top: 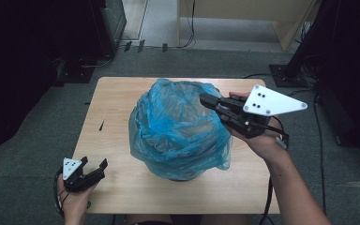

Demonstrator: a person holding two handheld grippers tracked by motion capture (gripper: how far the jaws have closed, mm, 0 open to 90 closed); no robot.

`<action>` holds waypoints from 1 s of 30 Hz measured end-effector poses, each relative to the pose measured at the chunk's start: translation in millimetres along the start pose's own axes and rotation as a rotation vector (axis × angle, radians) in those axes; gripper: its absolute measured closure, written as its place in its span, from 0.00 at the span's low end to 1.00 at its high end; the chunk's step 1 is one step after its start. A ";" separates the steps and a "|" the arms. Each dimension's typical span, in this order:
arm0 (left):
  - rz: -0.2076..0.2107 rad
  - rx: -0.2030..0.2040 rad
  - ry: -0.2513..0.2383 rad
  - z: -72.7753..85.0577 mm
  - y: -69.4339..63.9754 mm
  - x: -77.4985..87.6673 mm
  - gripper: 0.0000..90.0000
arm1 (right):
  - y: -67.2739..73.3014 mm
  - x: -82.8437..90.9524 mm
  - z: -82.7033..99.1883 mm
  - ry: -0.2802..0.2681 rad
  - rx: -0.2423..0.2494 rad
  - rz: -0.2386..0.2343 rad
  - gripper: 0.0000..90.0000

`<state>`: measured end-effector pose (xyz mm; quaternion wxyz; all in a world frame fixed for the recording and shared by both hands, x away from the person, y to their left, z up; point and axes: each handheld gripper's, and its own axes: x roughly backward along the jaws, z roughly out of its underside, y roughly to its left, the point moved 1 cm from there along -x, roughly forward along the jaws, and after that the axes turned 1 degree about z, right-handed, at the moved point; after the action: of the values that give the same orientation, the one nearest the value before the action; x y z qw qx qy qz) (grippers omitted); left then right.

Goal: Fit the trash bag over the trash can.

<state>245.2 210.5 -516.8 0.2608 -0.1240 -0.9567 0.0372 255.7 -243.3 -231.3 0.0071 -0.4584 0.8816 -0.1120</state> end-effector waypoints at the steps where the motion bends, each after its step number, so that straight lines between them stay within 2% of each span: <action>1: -0.007 -0.001 0.034 0.0 -0.2 -1.9 0.22 | 0.3 -3.1 -1.4 0.013 0.021 -0.015 1.00; 4: -0.023 -0.012 0.045 1.1 -1.1 -4.3 0.22 | 0.6 -13.2 -5.8 0.049 0.074 -0.067 1.00; 8: -0.055 -0.011 0.135 1.2 -2.3 -10.0 0.22 | 1.1 -25.8 -13.6 0.078 0.136 -0.133 1.00; 12: -0.077 -0.041 0.194 1.5 -6.1 -14.4 0.22 | 2.9 -35.7 -20.9 0.094 0.191 -0.202 1.00; 15: -0.086 -0.052 0.202 1.5 -7.0 -15.1 0.22 | 3.9 -42.3 -23.2 0.106 0.204 -0.248 1.00; 18: -0.094 -0.059 0.207 1.5 -8.0 -15.7 0.22 | 5.8 -49.1 -22.9 0.122 0.238 -0.304 1.00; 21: -0.105 -0.079 0.215 1.6 -10.0 -16.5 0.22 | 9.4 -59.1 -21.3 0.175 0.283 -0.364 1.00; 26: -0.105 -0.078 0.215 1.7 -9.9 -16.5 0.22 | 18.3 -81.8 -13.5 0.295 0.342 -0.435 1.00; 28: -0.104 -0.078 0.215 1.7 -9.9 -16.5 0.22 | 22.3 -91.8 -5.9 0.355 0.364 -0.456 1.00; 30: -0.104 -0.078 0.215 1.7 -9.9 -16.5 0.22 | 25.1 -103.0 6.8 0.446 0.409 -0.460 1.00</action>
<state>255.9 196.7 -525.0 0.3582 -0.0873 -0.9292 -0.0270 295.9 -147.3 -252.3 -0.1192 -0.5980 0.6948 -0.3814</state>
